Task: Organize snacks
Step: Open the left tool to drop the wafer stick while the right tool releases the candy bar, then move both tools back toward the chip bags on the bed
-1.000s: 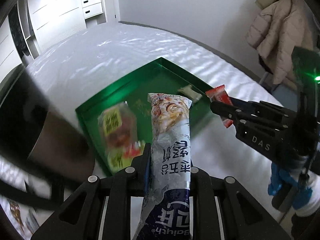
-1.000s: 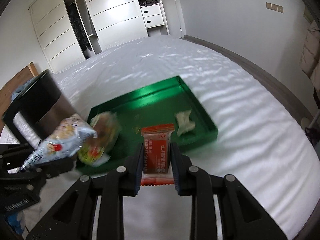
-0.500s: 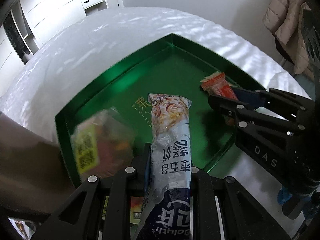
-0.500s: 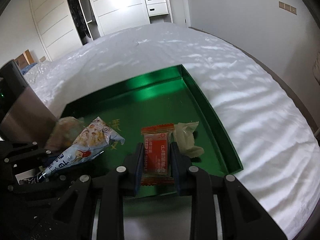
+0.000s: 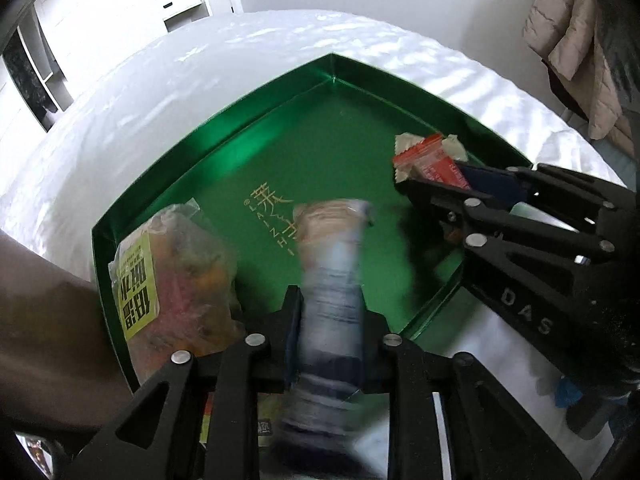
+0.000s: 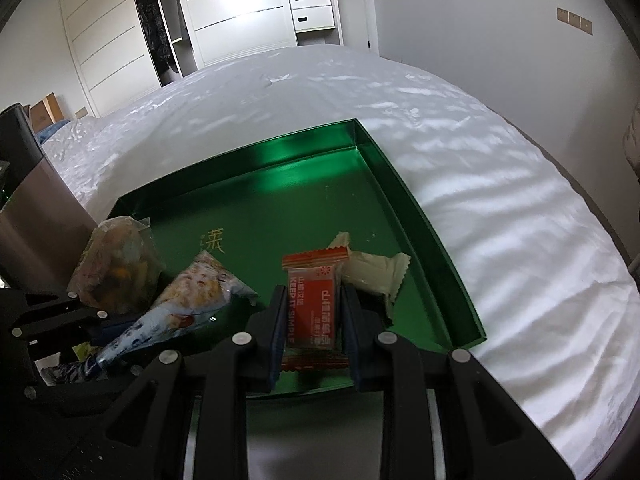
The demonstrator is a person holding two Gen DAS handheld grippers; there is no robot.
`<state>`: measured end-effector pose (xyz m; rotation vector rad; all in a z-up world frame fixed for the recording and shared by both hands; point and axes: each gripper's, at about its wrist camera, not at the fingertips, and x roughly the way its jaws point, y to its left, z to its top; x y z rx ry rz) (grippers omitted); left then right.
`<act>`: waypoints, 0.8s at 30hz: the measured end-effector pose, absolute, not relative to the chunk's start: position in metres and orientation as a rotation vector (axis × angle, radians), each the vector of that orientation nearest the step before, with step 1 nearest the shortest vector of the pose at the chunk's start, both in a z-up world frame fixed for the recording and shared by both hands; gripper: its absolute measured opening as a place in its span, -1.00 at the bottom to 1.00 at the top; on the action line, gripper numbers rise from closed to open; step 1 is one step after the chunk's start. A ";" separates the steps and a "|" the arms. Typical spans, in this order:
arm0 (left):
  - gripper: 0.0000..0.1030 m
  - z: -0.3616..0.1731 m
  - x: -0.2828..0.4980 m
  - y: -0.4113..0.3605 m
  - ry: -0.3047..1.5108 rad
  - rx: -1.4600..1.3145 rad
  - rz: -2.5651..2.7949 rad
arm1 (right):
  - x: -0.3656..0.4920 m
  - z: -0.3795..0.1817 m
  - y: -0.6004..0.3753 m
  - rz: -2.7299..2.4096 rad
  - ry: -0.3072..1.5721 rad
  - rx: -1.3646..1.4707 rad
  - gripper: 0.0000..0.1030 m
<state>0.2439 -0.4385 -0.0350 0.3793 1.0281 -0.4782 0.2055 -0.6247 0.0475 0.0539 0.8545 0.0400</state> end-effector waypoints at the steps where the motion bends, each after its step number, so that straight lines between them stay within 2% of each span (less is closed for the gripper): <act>1: -0.50 -0.033 0.243 -0.438 1.023 0.376 -0.474 | 0.205 0.048 -0.625 0.040 0.855 0.057 0.49; 6: -0.33 -0.019 0.241 -0.437 1.001 0.362 -0.479 | 0.205 0.050 -0.625 0.034 0.858 0.056 0.53; 8: -0.29 -0.013 0.238 -0.437 0.987 0.368 -0.477 | 0.203 0.052 -0.624 0.029 0.859 0.057 0.79; 9: -0.27 -0.010 0.237 -0.436 0.984 0.367 -0.477 | 0.203 0.053 -0.624 0.027 0.858 0.059 1.00; 14: -0.14 0.010 0.230 -0.428 0.953 0.358 -0.470 | 0.198 0.064 -0.623 0.028 0.851 0.069 1.00; 24: -0.04 0.049 0.208 -0.402 0.904 0.335 -0.450 | 0.179 0.100 -0.612 0.011 0.814 0.044 1.00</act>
